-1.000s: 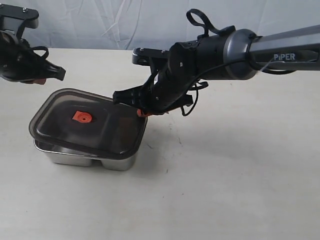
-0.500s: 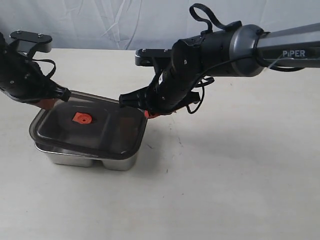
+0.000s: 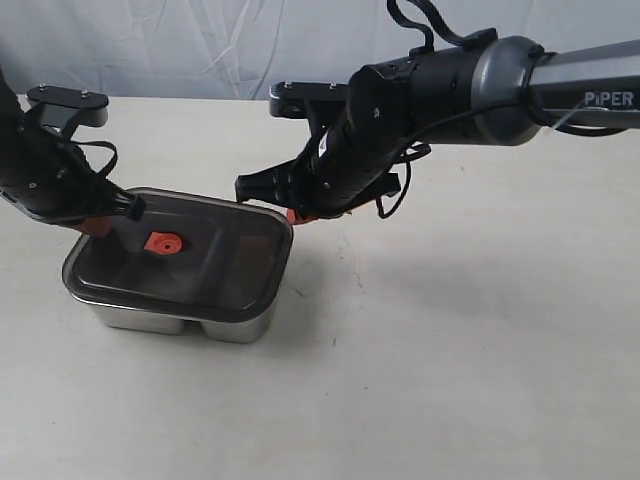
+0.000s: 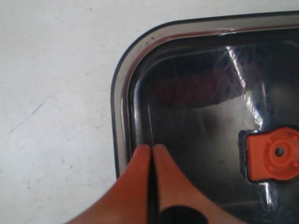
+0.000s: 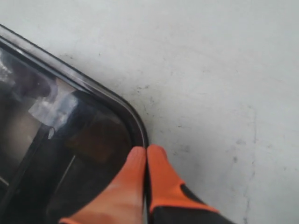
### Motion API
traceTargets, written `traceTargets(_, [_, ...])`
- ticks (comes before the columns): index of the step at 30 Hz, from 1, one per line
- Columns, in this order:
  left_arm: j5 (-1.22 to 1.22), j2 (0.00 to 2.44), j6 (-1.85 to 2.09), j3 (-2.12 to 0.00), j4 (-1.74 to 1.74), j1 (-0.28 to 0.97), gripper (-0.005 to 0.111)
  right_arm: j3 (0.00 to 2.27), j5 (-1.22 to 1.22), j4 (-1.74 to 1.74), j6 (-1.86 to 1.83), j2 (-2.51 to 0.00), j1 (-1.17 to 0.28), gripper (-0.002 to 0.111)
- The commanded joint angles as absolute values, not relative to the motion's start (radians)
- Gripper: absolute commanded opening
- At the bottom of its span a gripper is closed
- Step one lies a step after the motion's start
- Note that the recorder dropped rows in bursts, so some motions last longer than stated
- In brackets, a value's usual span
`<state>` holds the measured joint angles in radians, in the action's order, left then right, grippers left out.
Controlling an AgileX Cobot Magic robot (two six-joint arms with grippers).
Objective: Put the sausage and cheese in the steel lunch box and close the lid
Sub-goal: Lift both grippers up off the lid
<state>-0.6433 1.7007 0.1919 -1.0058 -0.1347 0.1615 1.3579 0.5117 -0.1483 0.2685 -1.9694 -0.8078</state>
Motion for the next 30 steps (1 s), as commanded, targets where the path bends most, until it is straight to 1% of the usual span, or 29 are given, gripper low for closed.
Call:
traceTargets(1, [-0.641,1.723,0.186,-0.984,-0.140,0.161,0.000,1.352,0.477,-0.144,0.263,-1.959,-0.813,-0.001])
traceTargets(16, [-0.631,1.815,0.186,-0.950,-0.147,0.161,0.000,1.352,0.470,-0.144,0.261,-1.981,-0.828,-0.001])
traceTargets(30, [-0.613,1.819,0.186,-0.914,-0.167,0.161,0.000,1.352,0.479,-0.144,0.261,-1.981,-0.828,-0.001])
